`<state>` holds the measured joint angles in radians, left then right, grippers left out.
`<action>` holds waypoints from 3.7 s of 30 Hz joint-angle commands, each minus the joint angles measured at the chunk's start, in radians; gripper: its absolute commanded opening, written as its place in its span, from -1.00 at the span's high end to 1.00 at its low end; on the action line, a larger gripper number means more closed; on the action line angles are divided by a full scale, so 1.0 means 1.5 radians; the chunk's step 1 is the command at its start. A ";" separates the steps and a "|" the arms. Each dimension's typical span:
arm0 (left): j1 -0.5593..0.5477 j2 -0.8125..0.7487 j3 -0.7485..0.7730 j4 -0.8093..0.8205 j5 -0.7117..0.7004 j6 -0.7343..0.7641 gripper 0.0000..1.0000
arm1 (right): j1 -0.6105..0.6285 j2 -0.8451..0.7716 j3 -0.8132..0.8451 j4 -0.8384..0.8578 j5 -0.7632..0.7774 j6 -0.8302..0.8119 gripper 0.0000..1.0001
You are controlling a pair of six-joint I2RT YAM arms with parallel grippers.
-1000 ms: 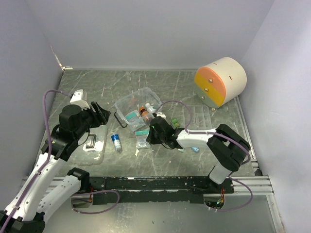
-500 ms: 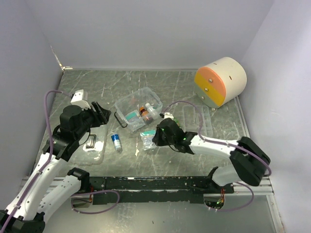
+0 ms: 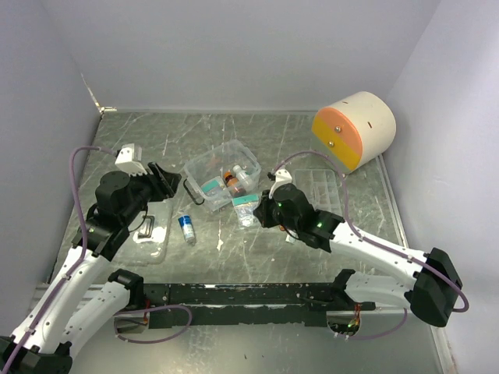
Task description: Organize the medicine kit
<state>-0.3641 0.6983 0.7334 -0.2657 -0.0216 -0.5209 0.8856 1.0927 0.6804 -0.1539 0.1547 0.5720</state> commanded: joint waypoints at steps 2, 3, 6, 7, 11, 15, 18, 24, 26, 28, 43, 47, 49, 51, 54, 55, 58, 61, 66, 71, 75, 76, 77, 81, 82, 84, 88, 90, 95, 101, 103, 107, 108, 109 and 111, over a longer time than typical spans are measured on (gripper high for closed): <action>0.003 -0.009 0.020 0.021 -0.030 0.006 -0.29 | 0.002 0.010 0.101 -0.019 0.007 -0.058 1.00; 0.002 -0.009 0.026 0.013 -0.037 0.014 -0.30 | 0.002 0.019 0.120 -0.021 0.004 -0.060 1.00; 0.002 -0.019 0.036 -0.005 -0.041 0.033 -0.32 | 0.003 0.050 0.172 -0.026 0.003 -0.067 1.00; 0.002 -0.022 0.038 -0.011 -0.042 0.037 -0.33 | 0.002 0.059 0.185 -0.021 0.004 -0.069 1.00; 0.002 -0.042 0.038 -0.023 -0.055 0.031 -0.45 | 0.002 0.118 0.247 -0.003 0.024 -0.083 1.00; 0.002 -0.073 0.028 -0.024 -0.071 0.022 -0.60 | 0.000 0.200 0.336 -0.007 0.025 -0.117 1.00; 0.002 -0.085 0.033 -0.039 -0.084 0.020 -0.91 | -0.004 0.272 0.401 -0.030 0.012 -0.140 1.00; 0.002 -0.075 0.054 -0.071 -0.095 0.031 -0.98 | -0.042 0.402 0.511 -0.039 -0.054 -0.097 1.00; 0.002 -0.070 0.057 -0.070 -0.092 0.032 -0.98 | -0.045 0.437 0.540 -0.056 -0.046 -0.101 1.00; 0.002 -0.065 0.057 -0.067 -0.082 0.033 -0.98 | -0.052 0.463 0.574 -0.081 -0.047 -0.114 1.00; 0.002 -0.039 0.060 -0.074 -0.093 0.035 -0.98 | -0.072 0.610 0.706 -0.286 -0.101 -0.253 1.00; 0.003 -0.034 0.062 -0.077 -0.097 0.035 -0.98 | -0.072 0.641 0.719 -0.290 -0.136 -0.257 1.00; 0.003 -0.033 0.062 -0.079 -0.100 0.036 -0.98 | -0.072 0.662 0.740 -0.309 -0.145 -0.256 1.00; 0.003 -0.033 0.062 -0.079 -0.103 0.036 -0.98 | -0.072 0.678 0.754 -0.326 -0.160 -0.257 1.00; 0.003 -0.036 0.062 -0.082 -0.106 0.036 -0.98 | -0.072 0.686 0.763 -0.350 -0.174 -0.251 1.00; 0.003 -0.037 0.062 -0.082 -0.106 0.035 -0.98 | -0.072 0.686 0.764 -0.356 -0.177 -0.249 1.00; 0.003 -0.037 0.060 -0.080 -0.102 0.037 -0.98 | -0.072 0.684 0.769 -0.377 -0.201 -0.241 1.00; 0.003 -0.036 0.061 -0.081 -0.102 0.037 -0.98 | -0.073 0.681 0.772 -0.389 -0.209 -0.233 1.00; 0.003 -0.040 0.062 -0.081 -0.100 0.036 -0.98 | -0.074 0.693 0.782 -0.401 -0.224 -0.220 1.00; 0.003 -0.044 0.061 -0.083 -0.104 0.035 -0.98 | -0.073 0.716 0.788 -0.417 -0.218 -0.214 1.00; 0.003 -0.045 0.061 -0.084 -0.104 0.036 -0.98 | -0.072 0.722 0.782 -0.419 -0.197 -0.213 0.95; 0.003 -0.044 0.061 -0.084 -0.104 0.035 -0.98 | -0.071 0.722 0.779 -0.418 -0.191 -0.213 0.92; 0.003 -0.044 0.061 -0.084 -0.103 0.036 -0.98 | -0.070 0.724 0.777 -0.417 -0.185 -0.213 0.90; 0.003 -0.043 0.062 -0.083 -0.100 0.038 -0.98 | -0.070 0.734 0.774 -0.416 -0.168 -0.214 0.80; 0.003 -0.043 0.062 -0.082 -0.097 0.038 -0.98 | -0.070 0.734 0.773 -0.415 -0.165 -0.214 0.77; 0.003 -0.044 0.062 -0.083 -0.098 0.037 -0.98 | -0.069 0.731 0.770 -0.408 -0.157 -0.211 0.71; 0.003 -0.043 0.062 -0.083 -0.101 0.037 -0.98 | -0.070 0.722 0.778 -0.408 -0.148 -0.212 0.57; 0.003 -0.042 0.062 -0.083 -0.102 0.037 -0.98 | -0.070 0.712 0.781 -0.407 -0.142 -0.212 0.50; 0.003 -0.040 0.062 -0.082 -0.101 0.037 -0.98 | -0.069 0.689 0.798 -0.414 -0.134 -0.215 0.34; 0.003 -0.038 0.062 -0.081 -0.103 0.036 -0.98 | -0.050 0.670 0.799 -0.407 -0.100 -0.199 0.21; 0.003 -0.038 0.063 -0.082 -0.103 0.036 -0.98 | -0.046 0.660 0.797 -0.403 -0.081 -0.191 0.20; 0.003 -0.034 0.063 -0.087 -0.107 0.033 -0.98 | -0.044 0.597 0.751 -0.353 -0.040 -0.159 0.17; 0.003 -0.031 0.065 -0.091 -0.110 0.031 -0.98 | -0.044 0.574 0.730 -0.333 -0.032 -0.151 0.17; 0.003 -0.026 0.068 -0.097 -0.116 0.028 -0.98 | -0.044 0.549 0.709 -0.314 -0.023 -0.141 0.16; 0.003 -0.016 0.074 -0.116 -0.119 0.024 -0.98 | -0.044 0.494 0.656 -0.271 -0.008 -0.118 0.16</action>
<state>-0.3634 0.6567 0.7959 -0.4004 -0.1688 -0.4789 0.8253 1.9949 1.7557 -0.6891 0.0647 0.3214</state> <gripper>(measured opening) 0.988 0.420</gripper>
